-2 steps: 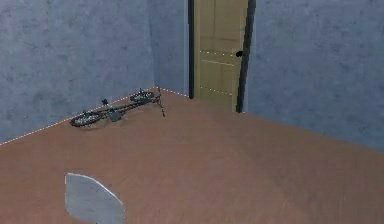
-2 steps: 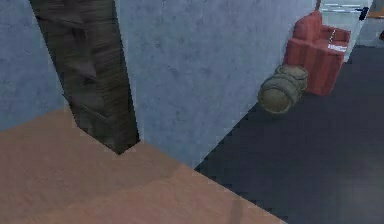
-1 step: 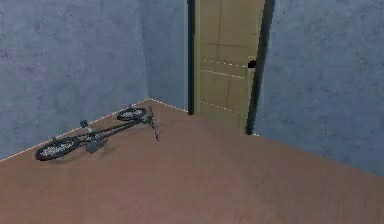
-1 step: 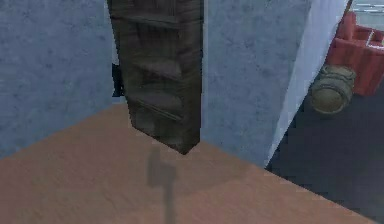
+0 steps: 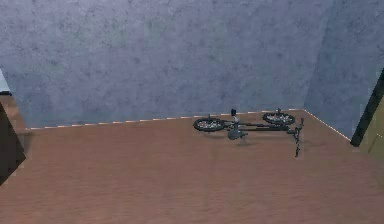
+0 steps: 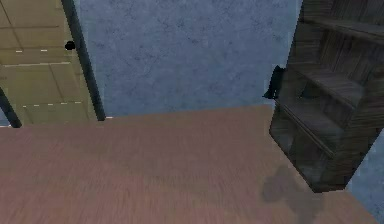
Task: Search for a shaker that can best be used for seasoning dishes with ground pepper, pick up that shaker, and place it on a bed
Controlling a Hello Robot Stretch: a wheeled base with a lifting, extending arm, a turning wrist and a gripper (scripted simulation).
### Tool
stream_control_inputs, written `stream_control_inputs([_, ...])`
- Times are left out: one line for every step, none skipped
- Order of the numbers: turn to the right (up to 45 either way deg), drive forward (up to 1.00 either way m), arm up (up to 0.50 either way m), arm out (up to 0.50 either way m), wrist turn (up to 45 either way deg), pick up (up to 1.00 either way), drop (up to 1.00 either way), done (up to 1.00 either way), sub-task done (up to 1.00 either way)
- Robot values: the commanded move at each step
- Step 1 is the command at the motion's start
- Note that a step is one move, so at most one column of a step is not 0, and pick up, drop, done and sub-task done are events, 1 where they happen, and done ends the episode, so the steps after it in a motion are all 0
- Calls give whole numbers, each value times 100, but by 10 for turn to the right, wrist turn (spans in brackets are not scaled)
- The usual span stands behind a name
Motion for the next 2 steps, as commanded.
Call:
stream_control_inputs([-60, 0, 0, 0, 0, 0, 0, 0, 0])
stream_control_inputs([0, 40, 0, 0, 0, 0, 0, 0, 0])
